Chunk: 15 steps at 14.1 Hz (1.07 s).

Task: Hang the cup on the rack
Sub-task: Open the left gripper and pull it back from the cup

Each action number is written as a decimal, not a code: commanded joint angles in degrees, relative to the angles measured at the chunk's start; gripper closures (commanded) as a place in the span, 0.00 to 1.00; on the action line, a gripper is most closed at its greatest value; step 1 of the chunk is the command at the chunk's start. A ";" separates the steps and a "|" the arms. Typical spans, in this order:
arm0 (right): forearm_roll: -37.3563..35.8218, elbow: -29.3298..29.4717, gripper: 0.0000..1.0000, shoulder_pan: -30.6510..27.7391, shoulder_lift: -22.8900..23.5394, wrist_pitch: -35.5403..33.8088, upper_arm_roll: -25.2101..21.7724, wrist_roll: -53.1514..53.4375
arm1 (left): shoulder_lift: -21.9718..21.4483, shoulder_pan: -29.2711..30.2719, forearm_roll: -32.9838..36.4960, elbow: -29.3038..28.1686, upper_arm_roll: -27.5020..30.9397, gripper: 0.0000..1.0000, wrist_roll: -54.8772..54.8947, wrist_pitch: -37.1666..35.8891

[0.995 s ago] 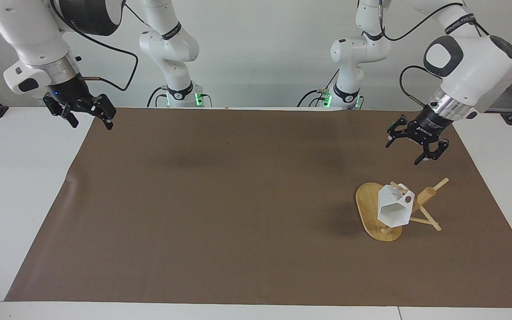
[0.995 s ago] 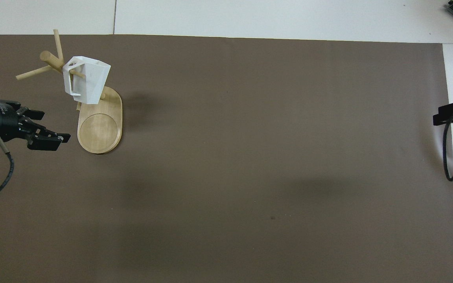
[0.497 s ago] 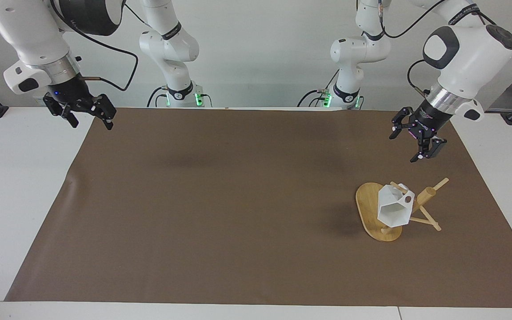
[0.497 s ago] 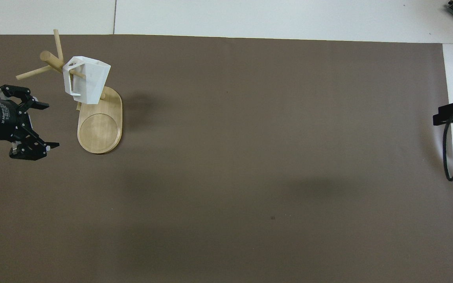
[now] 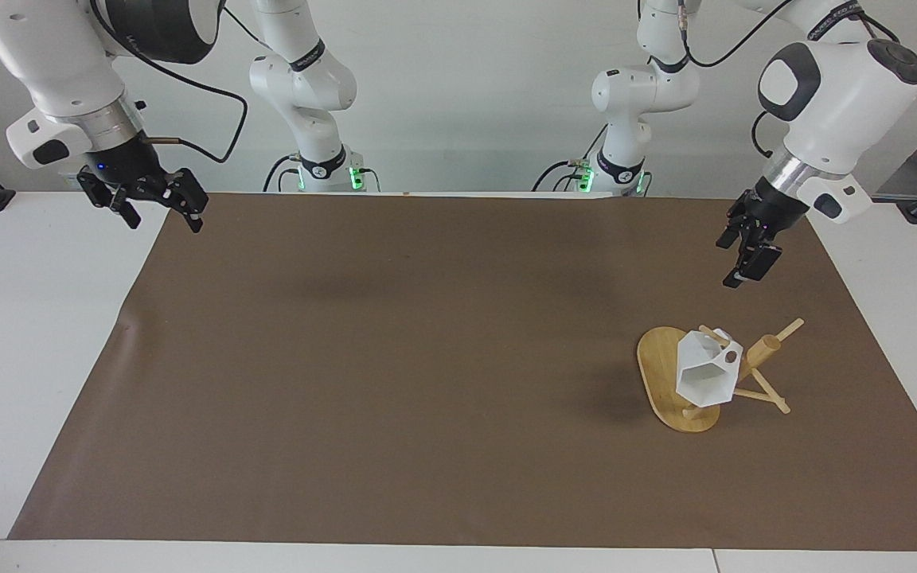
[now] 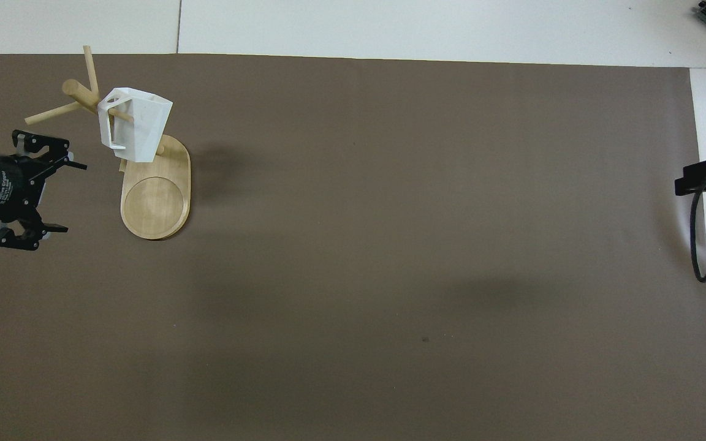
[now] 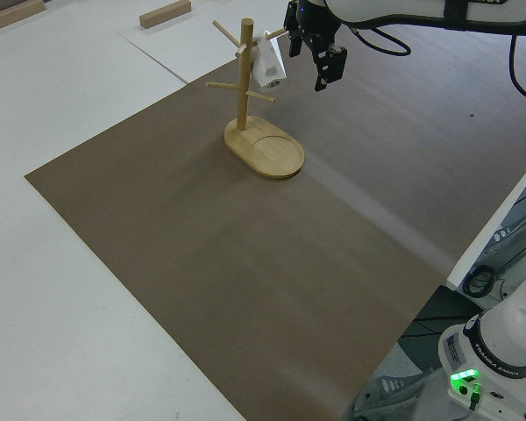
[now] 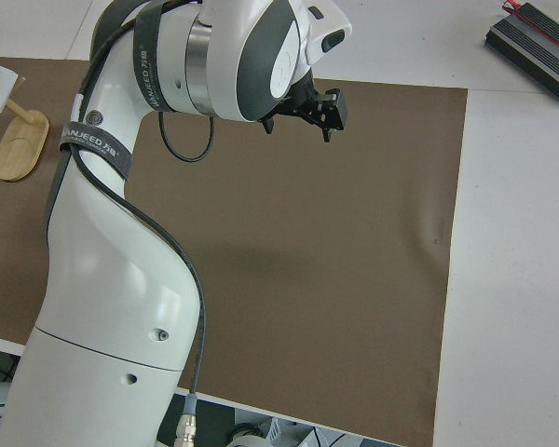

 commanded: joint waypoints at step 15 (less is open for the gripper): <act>1.00 -0.46 0.00 -0.31 -0.83 -0.78 0.29 0.74 | 4.07 -6.57 6.55 21.42 5.79 0.00 66.05 -23.78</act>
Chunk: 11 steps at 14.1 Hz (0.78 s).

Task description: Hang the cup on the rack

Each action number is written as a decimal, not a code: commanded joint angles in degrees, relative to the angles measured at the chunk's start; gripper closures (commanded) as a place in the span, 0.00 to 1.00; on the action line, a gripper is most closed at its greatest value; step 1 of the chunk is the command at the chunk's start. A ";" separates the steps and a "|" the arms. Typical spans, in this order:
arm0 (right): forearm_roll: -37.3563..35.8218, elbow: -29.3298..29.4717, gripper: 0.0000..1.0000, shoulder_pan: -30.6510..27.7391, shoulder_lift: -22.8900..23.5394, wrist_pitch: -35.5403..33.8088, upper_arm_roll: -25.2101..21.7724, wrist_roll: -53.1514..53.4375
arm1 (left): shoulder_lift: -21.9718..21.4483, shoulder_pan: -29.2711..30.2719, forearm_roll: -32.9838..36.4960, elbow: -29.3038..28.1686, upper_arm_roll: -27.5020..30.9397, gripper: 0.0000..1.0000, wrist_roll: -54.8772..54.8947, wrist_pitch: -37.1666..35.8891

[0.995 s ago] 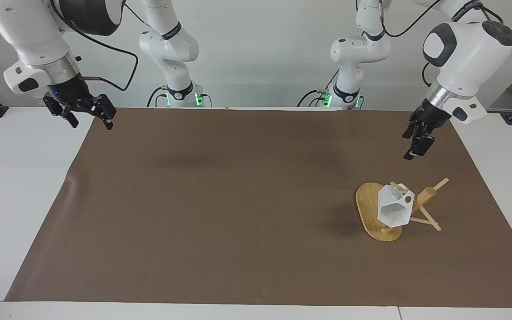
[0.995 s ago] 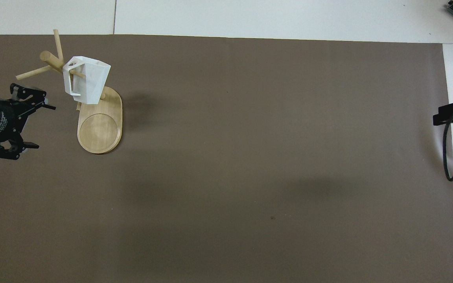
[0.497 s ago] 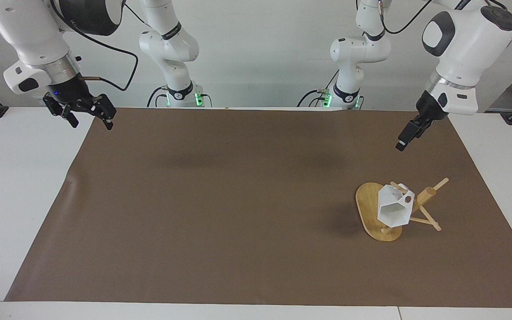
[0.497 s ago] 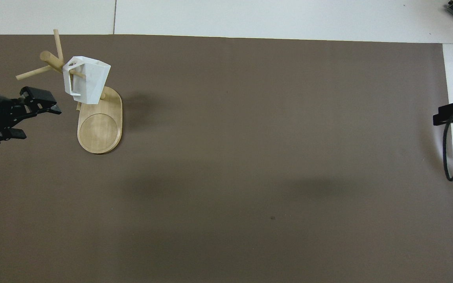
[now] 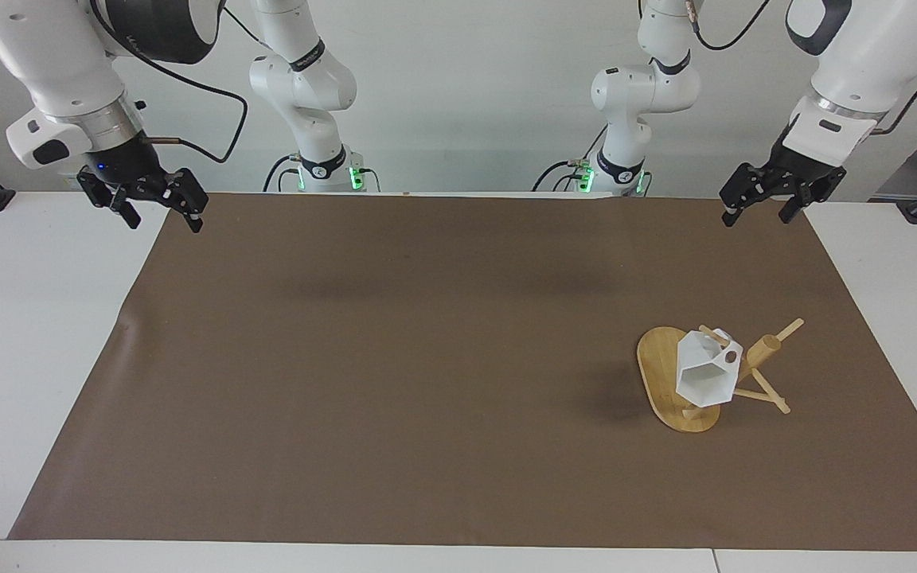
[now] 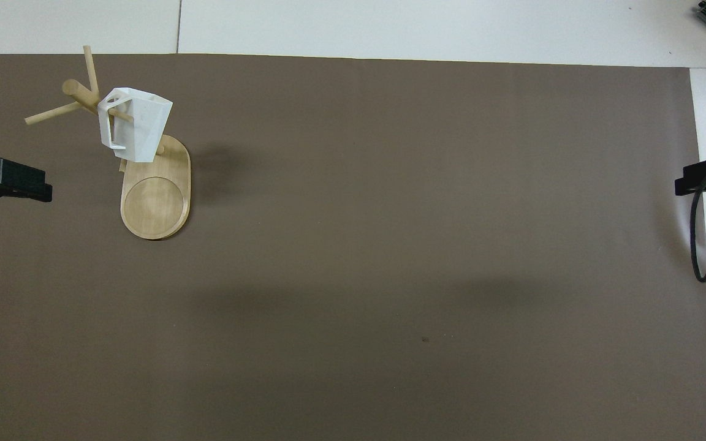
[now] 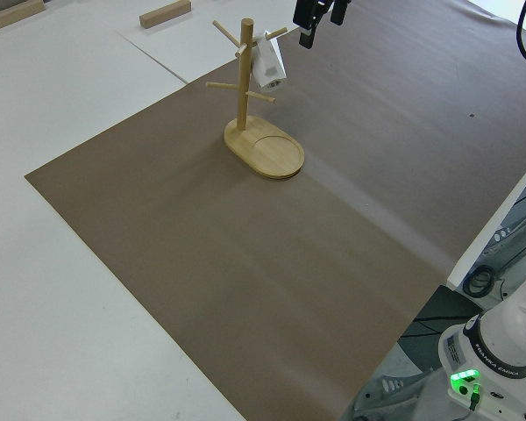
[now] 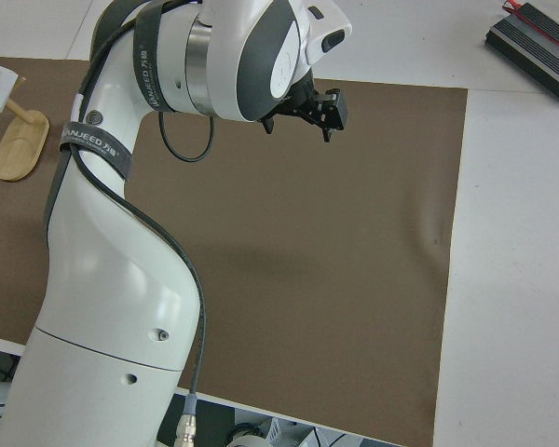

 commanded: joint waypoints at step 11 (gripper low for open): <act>1.00 -0.46 0.00 -0.31 -0.82 -0.69 0.29 0.74 | -0.88 -2.92 1.17 0.49 3.25 0.00 2.71 -4.33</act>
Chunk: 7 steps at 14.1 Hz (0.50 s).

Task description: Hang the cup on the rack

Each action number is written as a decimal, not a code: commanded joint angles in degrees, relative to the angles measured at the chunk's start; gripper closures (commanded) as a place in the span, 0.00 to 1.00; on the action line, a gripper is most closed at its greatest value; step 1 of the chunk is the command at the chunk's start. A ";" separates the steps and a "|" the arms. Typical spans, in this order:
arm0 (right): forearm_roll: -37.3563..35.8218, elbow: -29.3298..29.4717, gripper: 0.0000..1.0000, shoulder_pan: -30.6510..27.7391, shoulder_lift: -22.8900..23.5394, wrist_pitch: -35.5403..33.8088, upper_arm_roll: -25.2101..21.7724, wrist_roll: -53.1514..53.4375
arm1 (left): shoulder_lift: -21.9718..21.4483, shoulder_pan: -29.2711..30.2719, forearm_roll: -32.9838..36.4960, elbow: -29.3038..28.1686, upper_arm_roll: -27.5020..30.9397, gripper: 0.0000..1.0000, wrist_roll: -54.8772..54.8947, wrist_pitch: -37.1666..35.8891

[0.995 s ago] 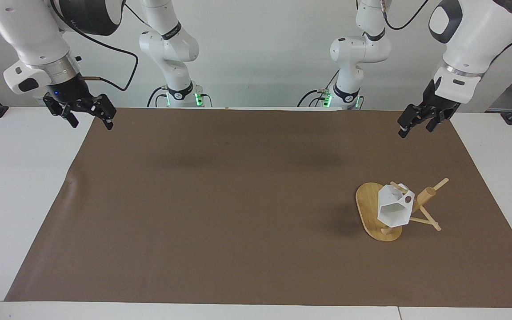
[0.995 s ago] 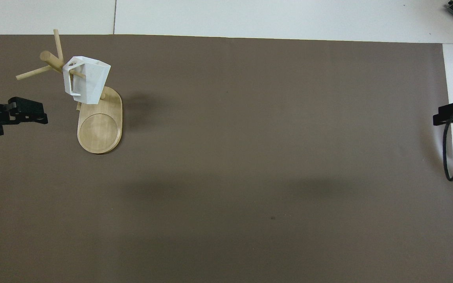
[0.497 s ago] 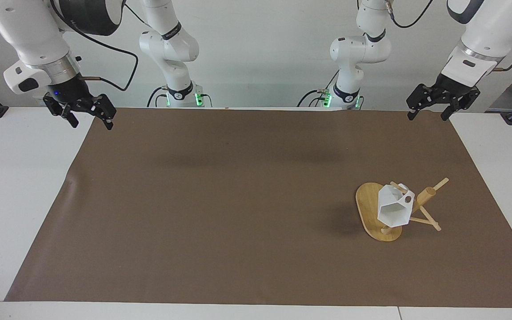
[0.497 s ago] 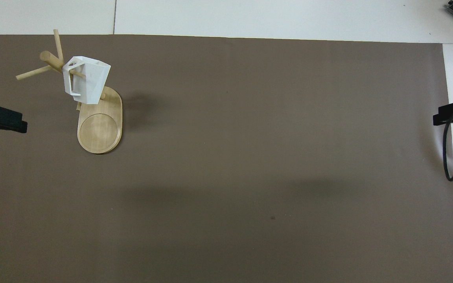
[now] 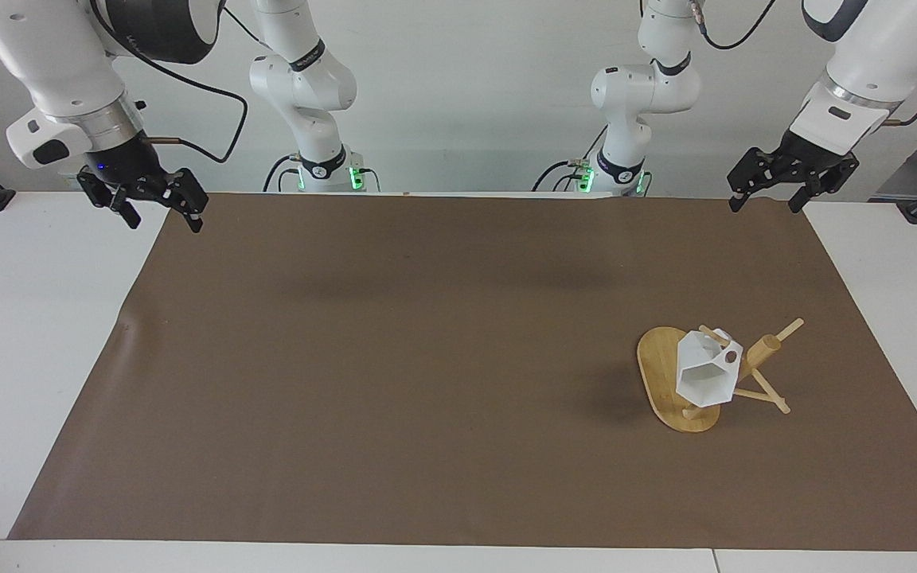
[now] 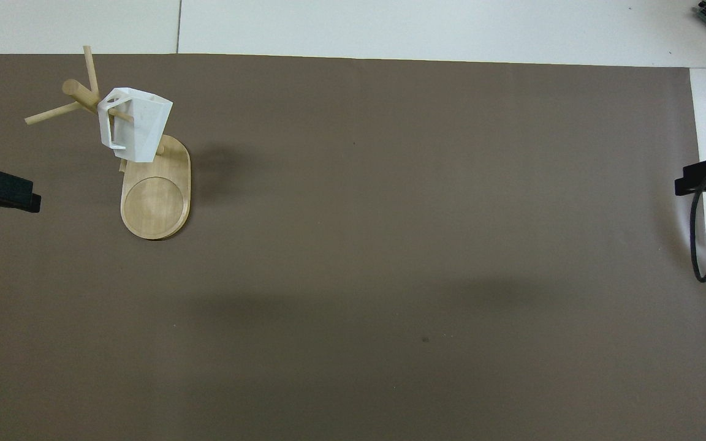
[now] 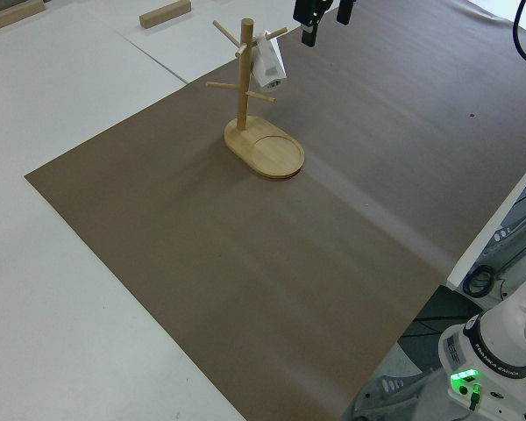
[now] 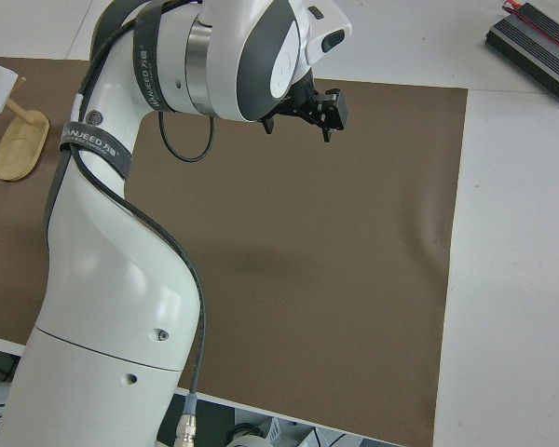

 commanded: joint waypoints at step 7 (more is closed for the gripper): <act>1.00 -0.46 0.00 -0.31 -0.82 -0.69 0.29 0.74 | -0.84 -1.63 3.14 -0.53 0.29 0.00 0.72 -0.99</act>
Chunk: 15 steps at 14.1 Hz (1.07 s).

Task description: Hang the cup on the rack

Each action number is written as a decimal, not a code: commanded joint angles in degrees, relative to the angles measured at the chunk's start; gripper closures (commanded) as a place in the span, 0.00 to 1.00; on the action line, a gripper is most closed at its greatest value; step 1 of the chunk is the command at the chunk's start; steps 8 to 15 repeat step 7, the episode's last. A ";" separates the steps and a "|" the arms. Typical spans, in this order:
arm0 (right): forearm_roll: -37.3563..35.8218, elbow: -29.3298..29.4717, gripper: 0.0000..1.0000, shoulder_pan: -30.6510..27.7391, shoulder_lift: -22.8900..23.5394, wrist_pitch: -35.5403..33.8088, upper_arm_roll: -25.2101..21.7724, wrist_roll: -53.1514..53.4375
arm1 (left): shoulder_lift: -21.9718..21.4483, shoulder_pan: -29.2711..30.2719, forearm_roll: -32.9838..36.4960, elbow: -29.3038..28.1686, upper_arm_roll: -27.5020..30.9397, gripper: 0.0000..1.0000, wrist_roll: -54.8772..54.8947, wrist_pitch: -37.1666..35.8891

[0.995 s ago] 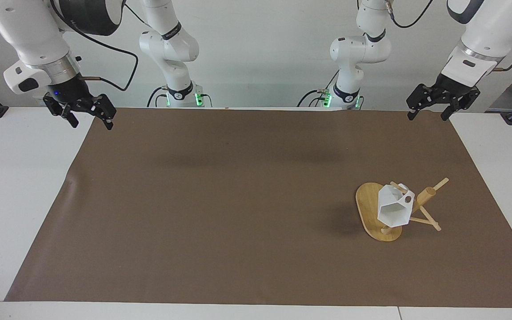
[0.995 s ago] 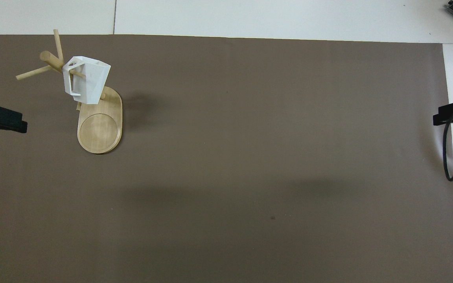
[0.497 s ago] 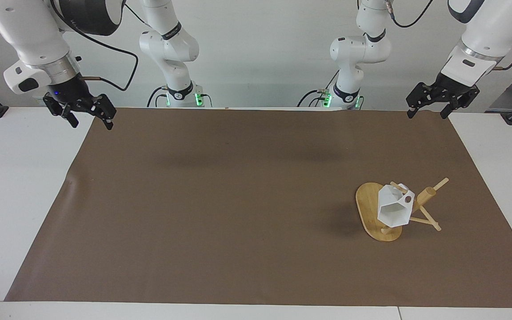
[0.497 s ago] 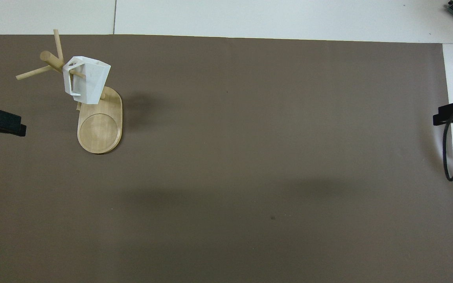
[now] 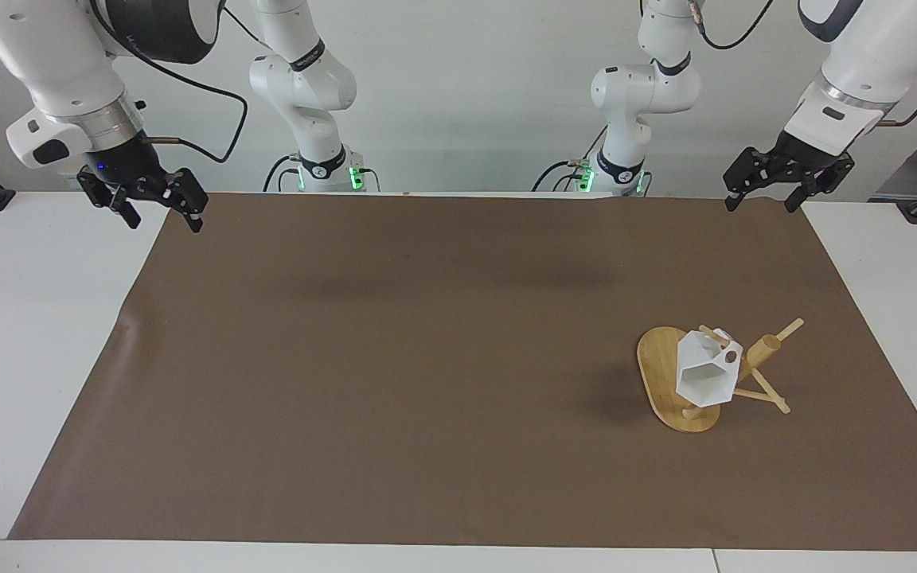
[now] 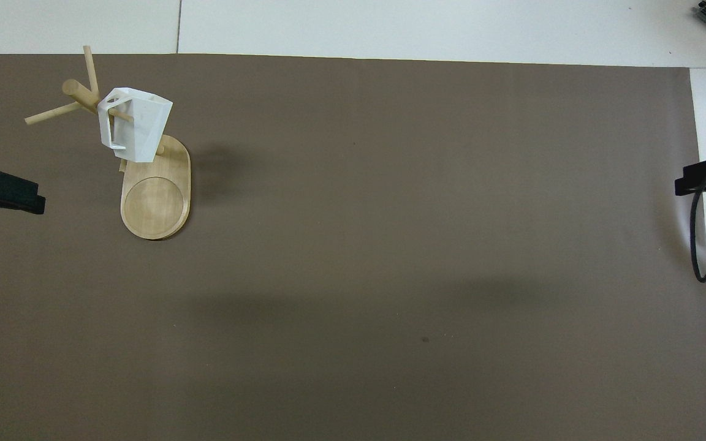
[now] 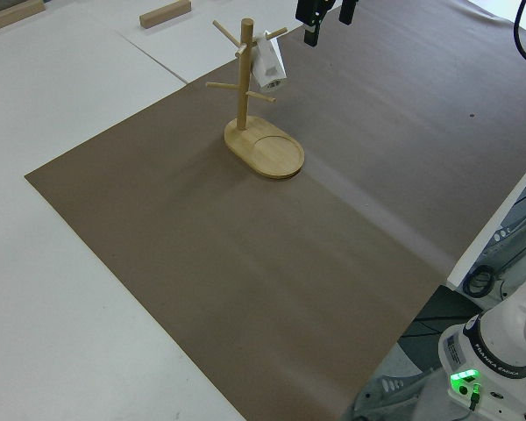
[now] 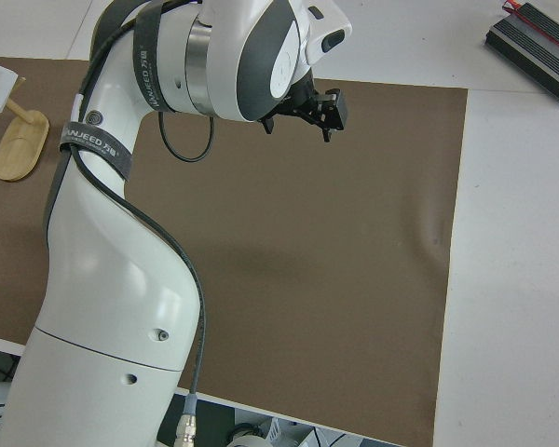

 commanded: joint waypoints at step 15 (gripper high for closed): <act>1.00 -0.46 0.00 -0.31 -0.82 -0.69 0.29 0.74 | -0.84 -0.72 2.24 -0.47 0.24 0.00 0.62 -1.02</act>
